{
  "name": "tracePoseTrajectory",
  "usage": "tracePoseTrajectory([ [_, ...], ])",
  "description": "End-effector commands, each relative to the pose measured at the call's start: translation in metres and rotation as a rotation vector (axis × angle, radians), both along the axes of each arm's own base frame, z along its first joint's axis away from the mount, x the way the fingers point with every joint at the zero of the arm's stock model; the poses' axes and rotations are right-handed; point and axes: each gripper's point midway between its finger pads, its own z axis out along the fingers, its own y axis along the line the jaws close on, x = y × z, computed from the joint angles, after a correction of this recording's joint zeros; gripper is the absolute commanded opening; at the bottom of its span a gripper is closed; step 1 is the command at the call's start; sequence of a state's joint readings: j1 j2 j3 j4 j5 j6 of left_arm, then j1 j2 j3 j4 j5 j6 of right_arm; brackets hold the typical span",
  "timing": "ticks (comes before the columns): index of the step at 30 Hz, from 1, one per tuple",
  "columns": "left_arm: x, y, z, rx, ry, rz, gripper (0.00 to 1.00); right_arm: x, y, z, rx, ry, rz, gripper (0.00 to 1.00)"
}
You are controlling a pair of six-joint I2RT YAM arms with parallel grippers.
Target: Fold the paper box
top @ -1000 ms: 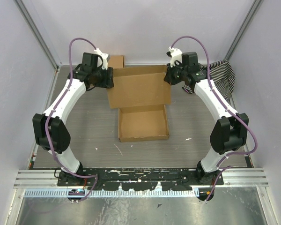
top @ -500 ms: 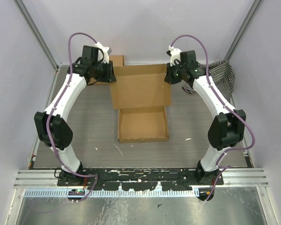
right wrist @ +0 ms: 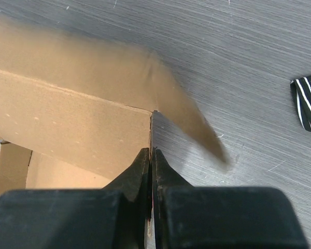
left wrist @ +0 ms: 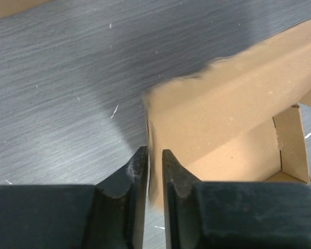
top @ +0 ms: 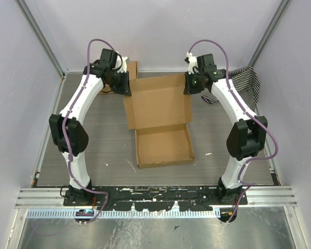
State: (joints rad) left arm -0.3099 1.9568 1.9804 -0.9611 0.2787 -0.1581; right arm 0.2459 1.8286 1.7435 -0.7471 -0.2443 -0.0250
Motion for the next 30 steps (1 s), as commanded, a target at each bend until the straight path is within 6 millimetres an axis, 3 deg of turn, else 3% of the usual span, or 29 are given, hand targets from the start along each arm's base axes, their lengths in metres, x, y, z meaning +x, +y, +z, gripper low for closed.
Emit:
tracePoseTrajectory([
  [1, -0.02, 0.004, -0.002, 0.023, 0.057, -0.004, 0.29, 0.011, 0.005, 0.035, 0.032, -0.096, -0.026, 0.06],
  [5, -0.027, 0.006, -0.007, 0.027, 0.075, -0.003, 0.36, 0.019, -0.004, 0.039, 0.019, -0.131, -0.097, 0.04],
  [18, -0.034, 0.007, -0.001, 0.022, 0.089, 0.012, 0.34, 0.023, -0.012, 0.046, 0.022, -0.165, -0.171, 0.03],
  [26, -0.019, -0.013, 0.018, -0.078, 0.029, 0.037, 0.26, 0.023, -0.009, 0.051, 0.059, -0.171, -0.191, 0.02],
  [30, -0.012, -0.026, 0.024, -0.08, -0.005, 0.031, 0.16, 0.022, -0.003, 0.051, 0.091, -0.157, -0.181, 0.03],
])
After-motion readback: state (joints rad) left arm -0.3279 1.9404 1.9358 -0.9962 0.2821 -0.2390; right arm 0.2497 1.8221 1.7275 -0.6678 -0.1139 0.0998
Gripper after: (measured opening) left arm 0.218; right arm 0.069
